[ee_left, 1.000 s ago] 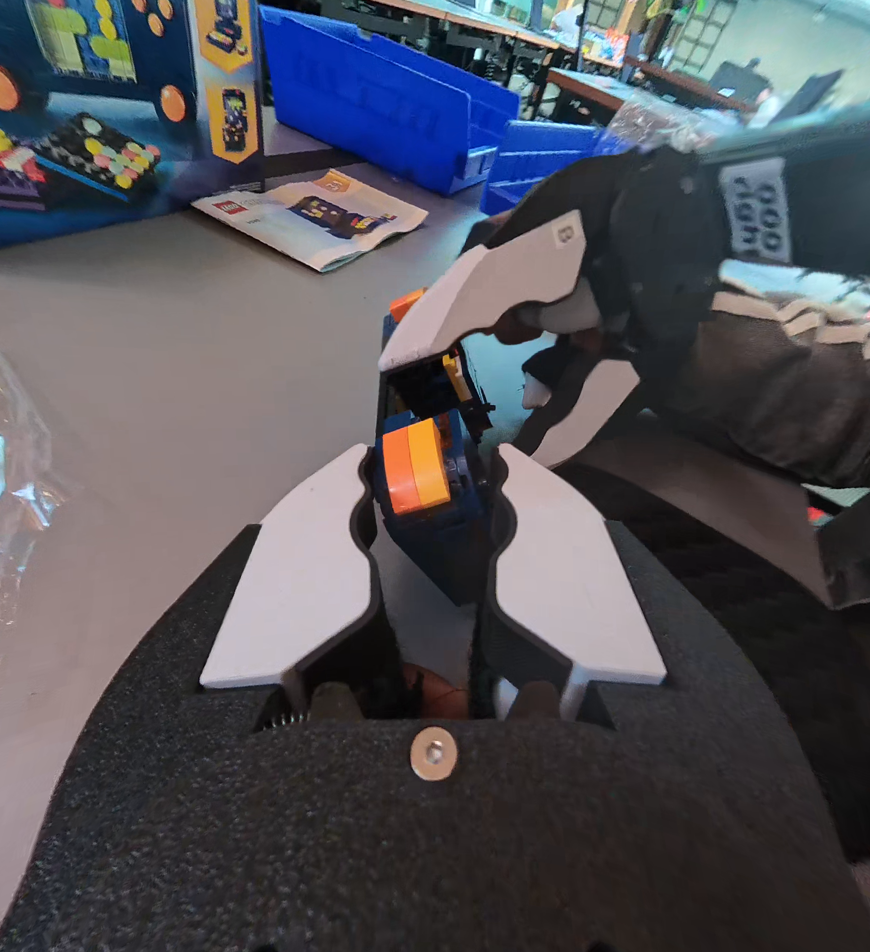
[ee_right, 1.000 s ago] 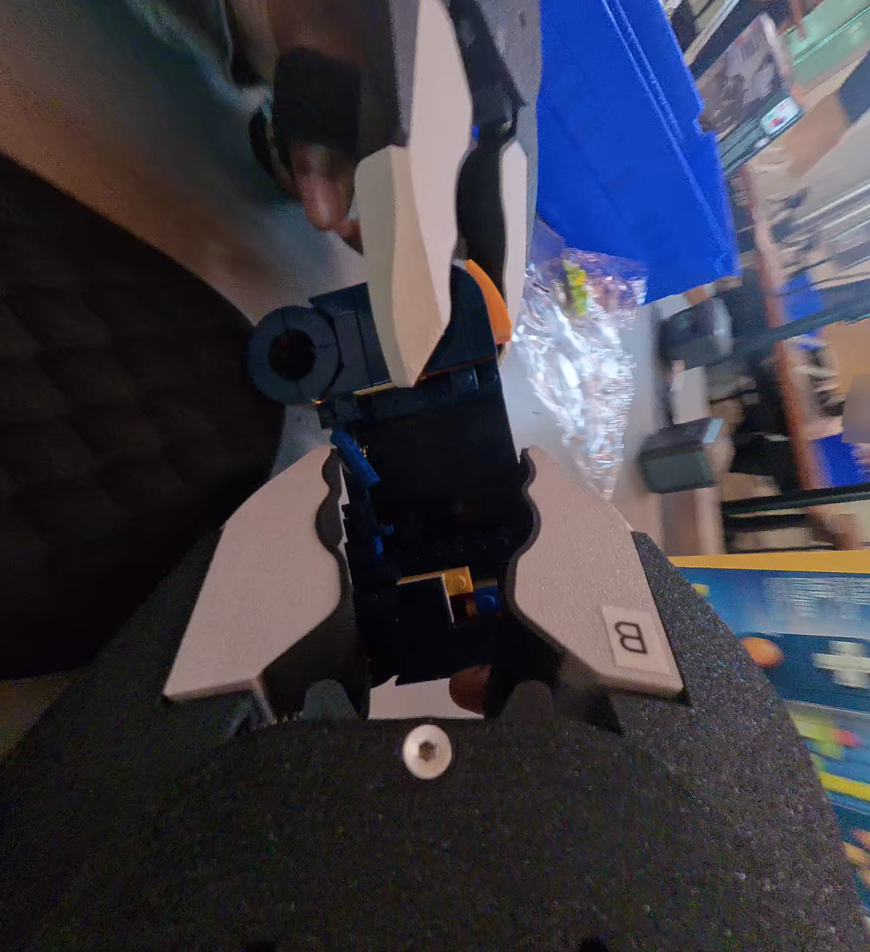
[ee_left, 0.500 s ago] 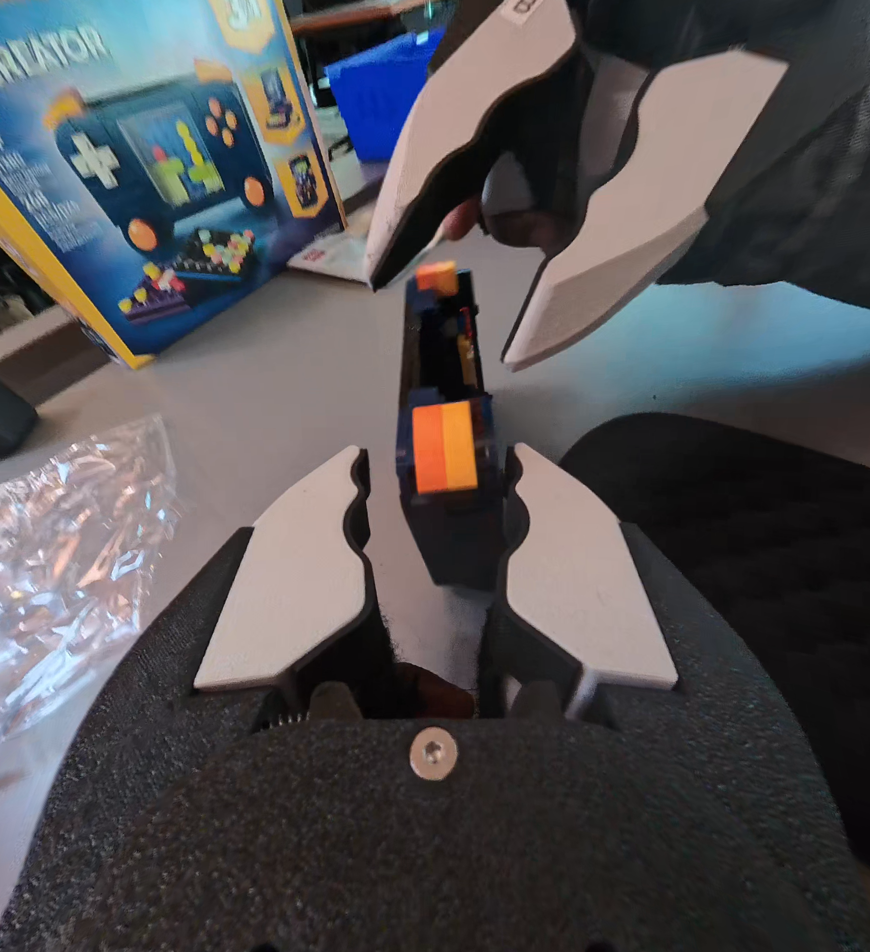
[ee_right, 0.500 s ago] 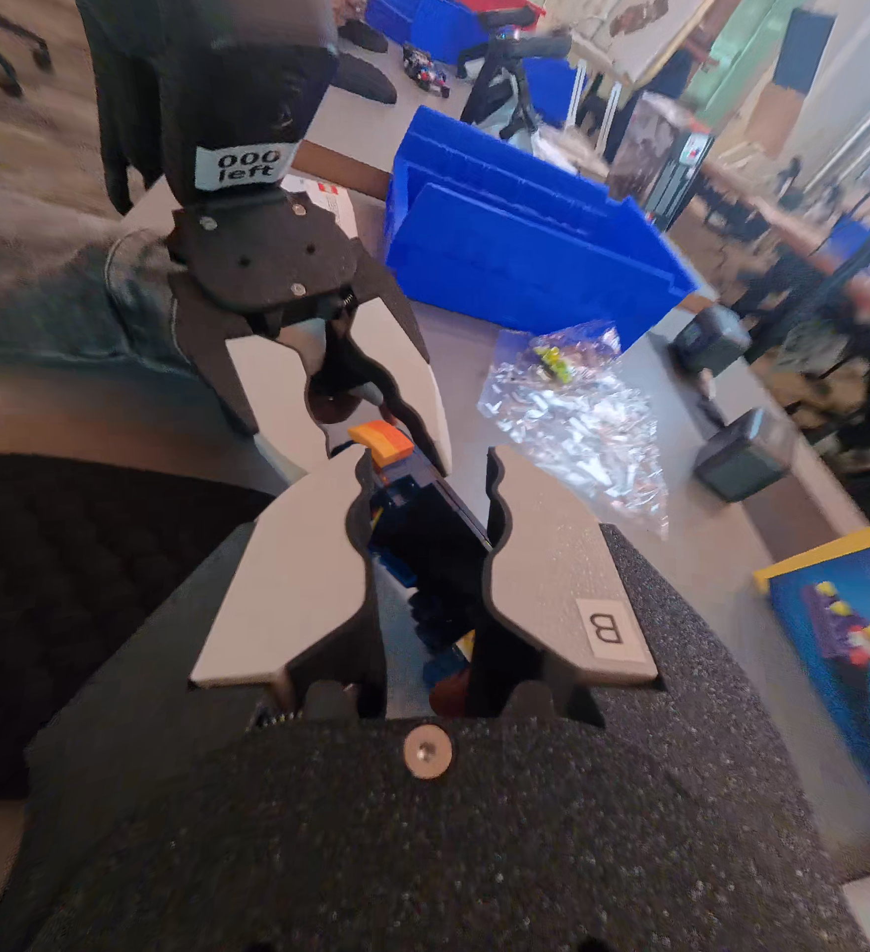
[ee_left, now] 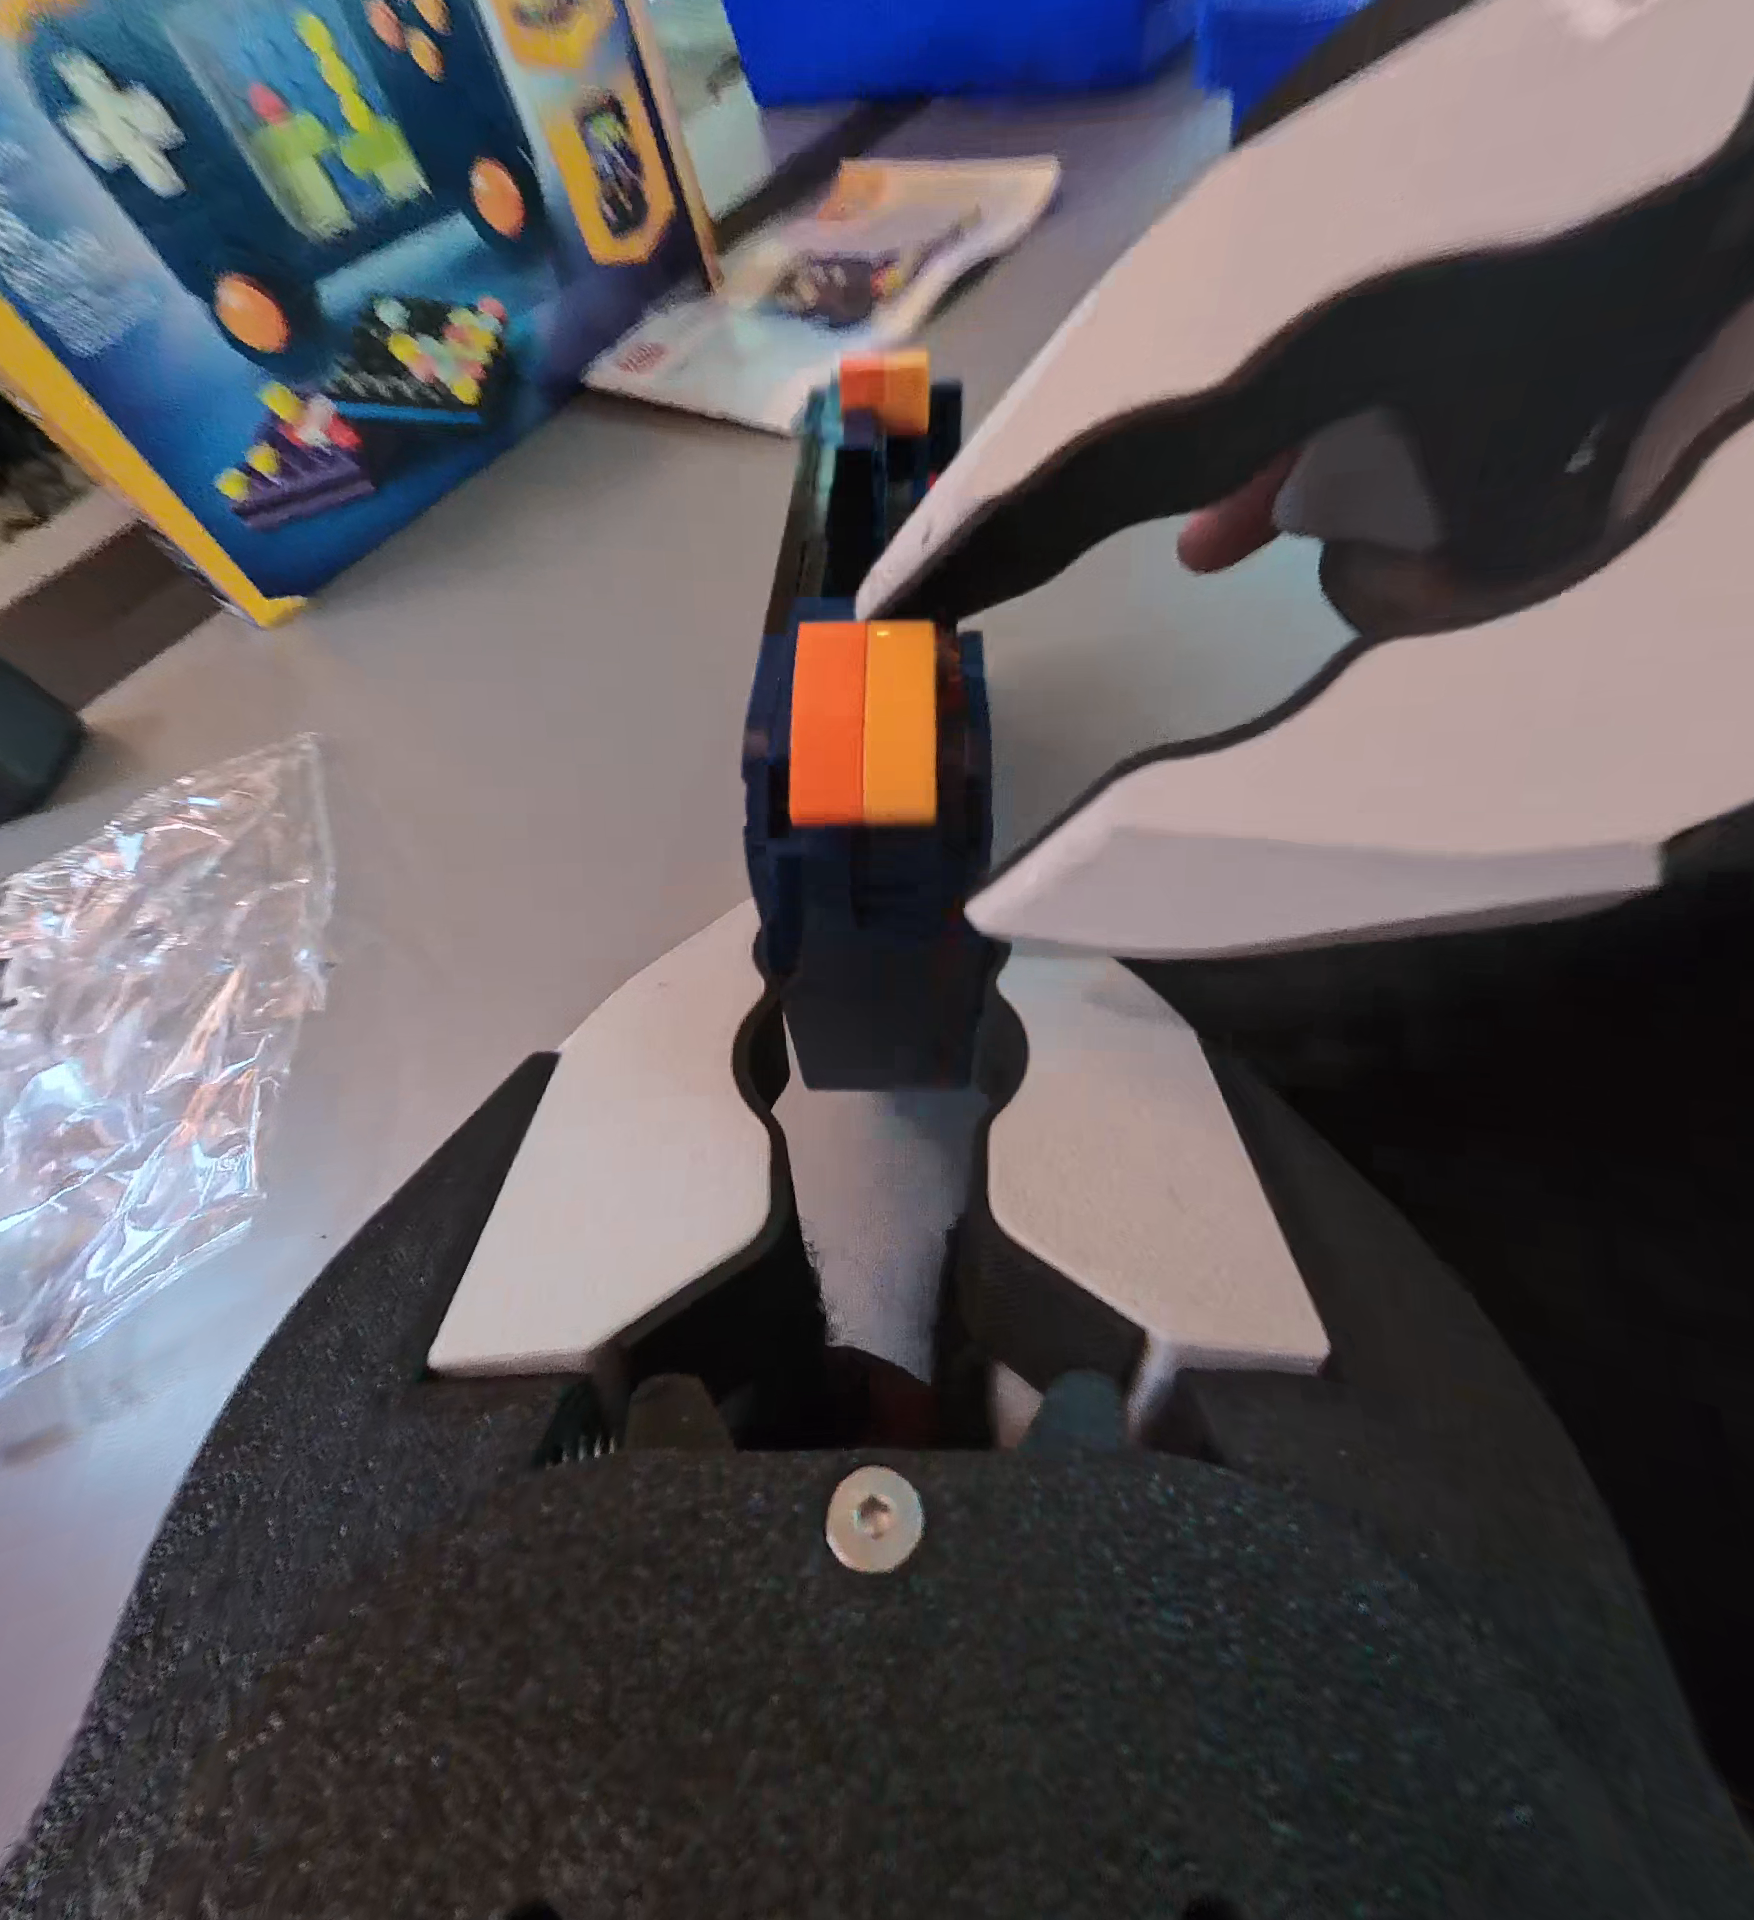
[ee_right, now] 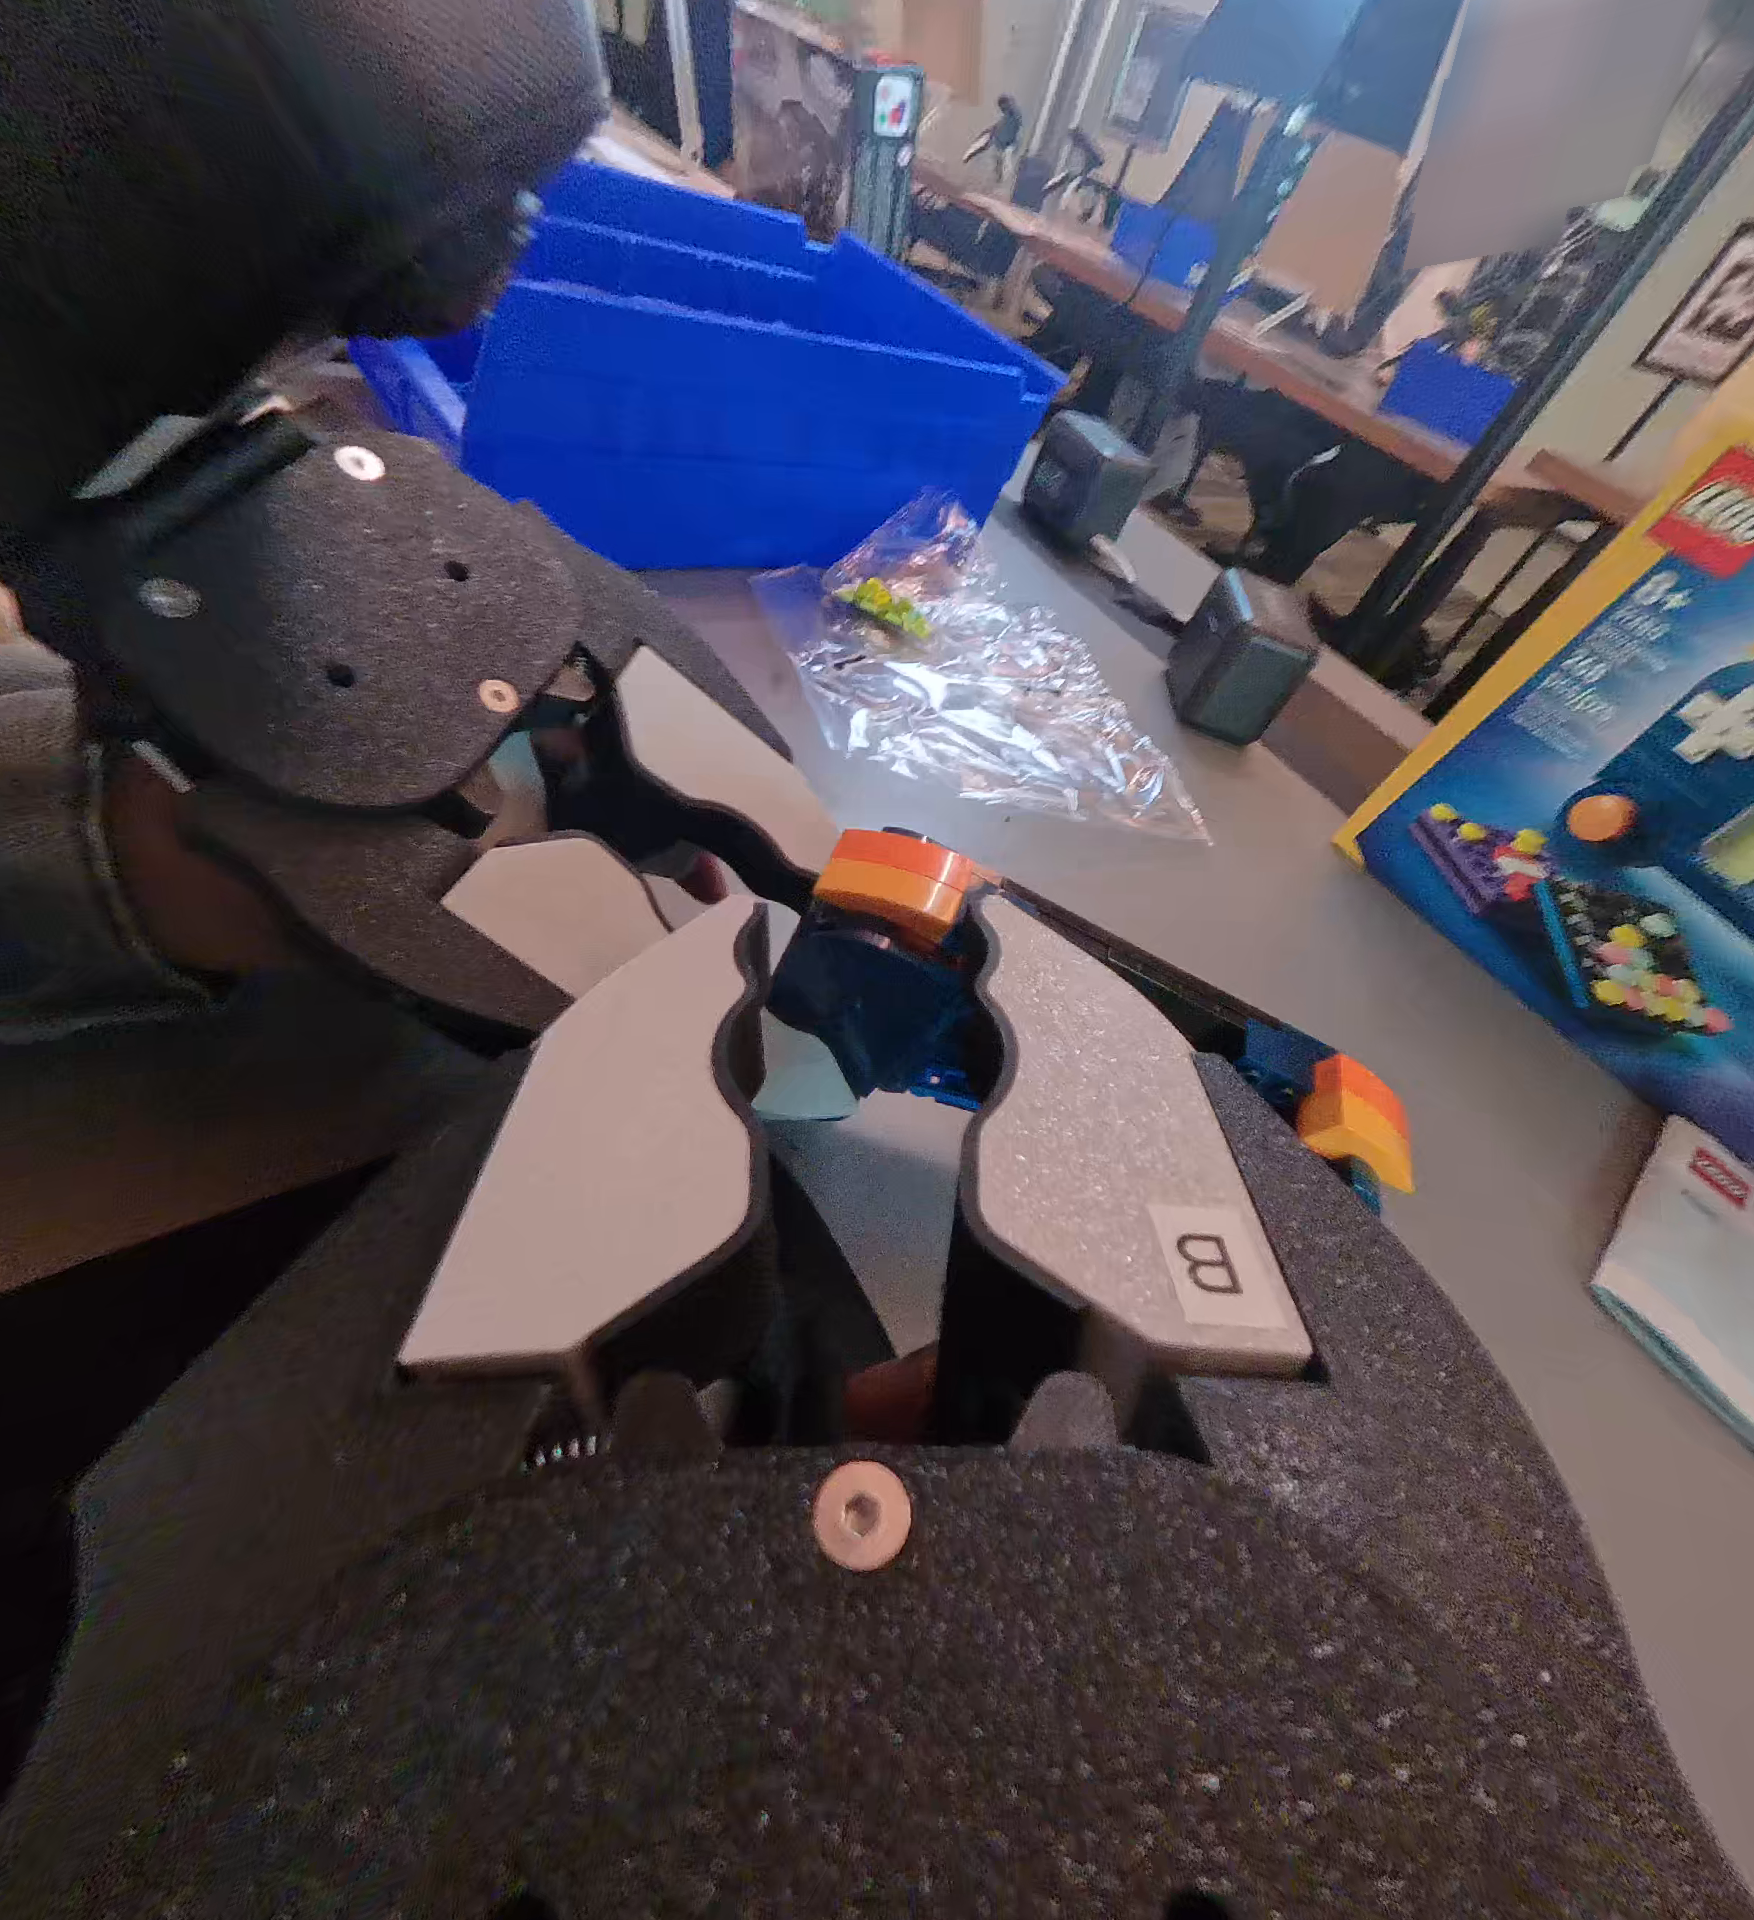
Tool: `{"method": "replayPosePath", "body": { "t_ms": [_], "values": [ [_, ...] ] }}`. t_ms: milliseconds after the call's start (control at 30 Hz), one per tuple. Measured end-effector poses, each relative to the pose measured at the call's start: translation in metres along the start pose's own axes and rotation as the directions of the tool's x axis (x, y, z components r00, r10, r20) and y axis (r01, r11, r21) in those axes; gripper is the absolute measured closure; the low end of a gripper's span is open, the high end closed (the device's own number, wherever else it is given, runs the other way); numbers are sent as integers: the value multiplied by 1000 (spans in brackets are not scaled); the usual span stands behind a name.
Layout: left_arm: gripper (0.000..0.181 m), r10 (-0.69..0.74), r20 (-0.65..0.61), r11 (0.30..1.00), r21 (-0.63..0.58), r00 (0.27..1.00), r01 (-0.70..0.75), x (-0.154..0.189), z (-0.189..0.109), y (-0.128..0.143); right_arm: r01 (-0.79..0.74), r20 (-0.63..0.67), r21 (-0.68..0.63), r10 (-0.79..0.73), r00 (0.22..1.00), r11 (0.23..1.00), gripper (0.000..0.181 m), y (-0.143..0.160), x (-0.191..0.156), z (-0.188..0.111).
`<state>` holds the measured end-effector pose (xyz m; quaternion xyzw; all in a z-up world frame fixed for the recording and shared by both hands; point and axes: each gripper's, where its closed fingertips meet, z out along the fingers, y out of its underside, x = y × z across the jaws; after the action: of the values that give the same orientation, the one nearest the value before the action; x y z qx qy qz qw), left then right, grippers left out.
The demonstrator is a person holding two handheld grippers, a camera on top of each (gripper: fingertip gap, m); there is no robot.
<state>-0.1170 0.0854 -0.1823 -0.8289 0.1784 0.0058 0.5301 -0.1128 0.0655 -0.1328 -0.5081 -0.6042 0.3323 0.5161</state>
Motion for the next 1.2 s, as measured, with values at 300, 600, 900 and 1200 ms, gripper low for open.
{"method": "replayPosePath", "body": {
  "t_ms": [300,600,900,1200],
  "values": [
    [149,33,191,995,91,981,-52,2,-11,-18,58,-25,-10,-58,998,998,150,-9,9,-11],
    [149,168,305,979,58,937,-194,3,-14,-27,101,0,-44,-101,995,994,153,-13,16,-17],
    [149,191,357,971,69,914,-230,7,-19,-32,241,-22,-49,-242,970,969,159,-18,19,-25],
    [149,129,373,979,102,919,-179,6,-22,-36,444,-100,-70,-449,888,893,176,-24,15,-23]
  ]
}}
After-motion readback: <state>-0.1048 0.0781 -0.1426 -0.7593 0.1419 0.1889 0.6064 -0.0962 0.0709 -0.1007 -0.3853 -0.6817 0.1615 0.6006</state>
